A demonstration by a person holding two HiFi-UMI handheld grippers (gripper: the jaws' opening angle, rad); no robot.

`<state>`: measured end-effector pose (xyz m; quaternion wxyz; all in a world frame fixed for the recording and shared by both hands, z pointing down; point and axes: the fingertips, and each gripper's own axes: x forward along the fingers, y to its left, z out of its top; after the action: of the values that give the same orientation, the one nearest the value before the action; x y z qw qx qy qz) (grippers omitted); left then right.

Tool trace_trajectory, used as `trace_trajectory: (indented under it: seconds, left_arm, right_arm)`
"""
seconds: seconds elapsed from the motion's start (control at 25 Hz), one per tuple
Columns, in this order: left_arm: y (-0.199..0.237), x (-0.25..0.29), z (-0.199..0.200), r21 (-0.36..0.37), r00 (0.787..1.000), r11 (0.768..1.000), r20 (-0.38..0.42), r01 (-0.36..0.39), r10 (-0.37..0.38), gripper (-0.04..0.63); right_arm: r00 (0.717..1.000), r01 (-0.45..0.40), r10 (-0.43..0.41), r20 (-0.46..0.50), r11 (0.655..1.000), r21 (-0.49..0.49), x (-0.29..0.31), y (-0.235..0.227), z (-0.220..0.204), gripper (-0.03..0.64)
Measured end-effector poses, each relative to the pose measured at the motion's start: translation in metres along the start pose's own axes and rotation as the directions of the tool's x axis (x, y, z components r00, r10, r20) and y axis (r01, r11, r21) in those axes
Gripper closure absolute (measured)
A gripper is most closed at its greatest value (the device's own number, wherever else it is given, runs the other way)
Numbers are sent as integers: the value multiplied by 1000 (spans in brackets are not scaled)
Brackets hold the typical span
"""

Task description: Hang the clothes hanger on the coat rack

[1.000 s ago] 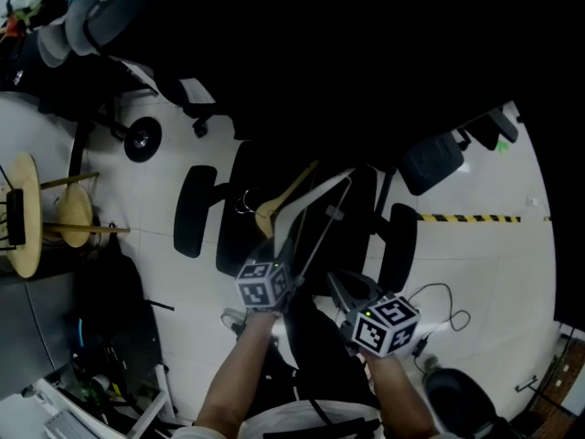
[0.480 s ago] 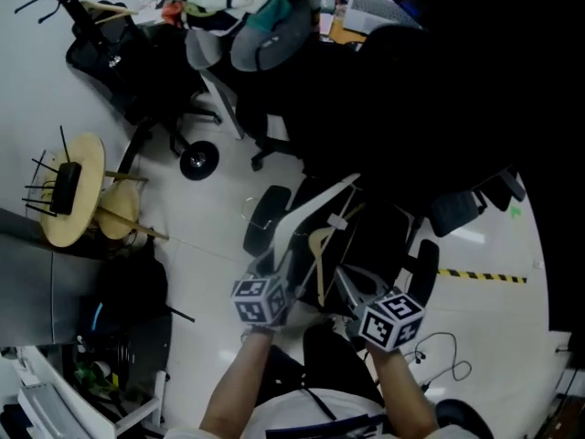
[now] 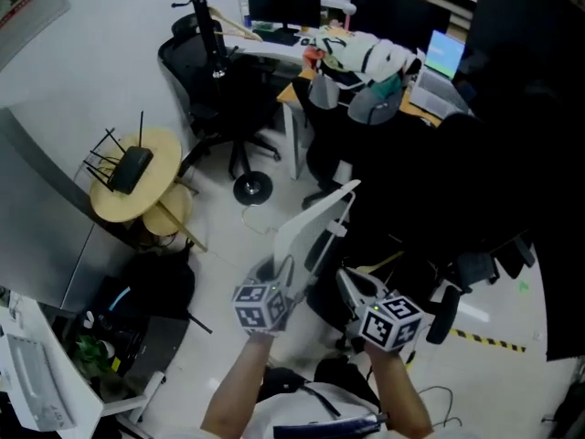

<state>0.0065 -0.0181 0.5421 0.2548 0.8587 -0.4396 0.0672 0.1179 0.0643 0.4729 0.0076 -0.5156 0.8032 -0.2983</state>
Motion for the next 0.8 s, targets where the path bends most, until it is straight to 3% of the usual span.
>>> trace_trajectory:
  seconds: [0.28,0.56,0.8]
  left_arm:
    - [82,-79,59,10,989,996,120,-89,87,472]
    - [174,-160,128,44,958,978,213,-204,190,472]
    - [223,-216,198,113,932,956,280,-271,231,472]
  right_arm:
    - [995,-97,97,-11,992,-80,48,98,2,609]
    - [983,-182,183,-9,972,-152,98,191,5,609]
    - [971,-228,237,18,951,-209,128,252,34,609]
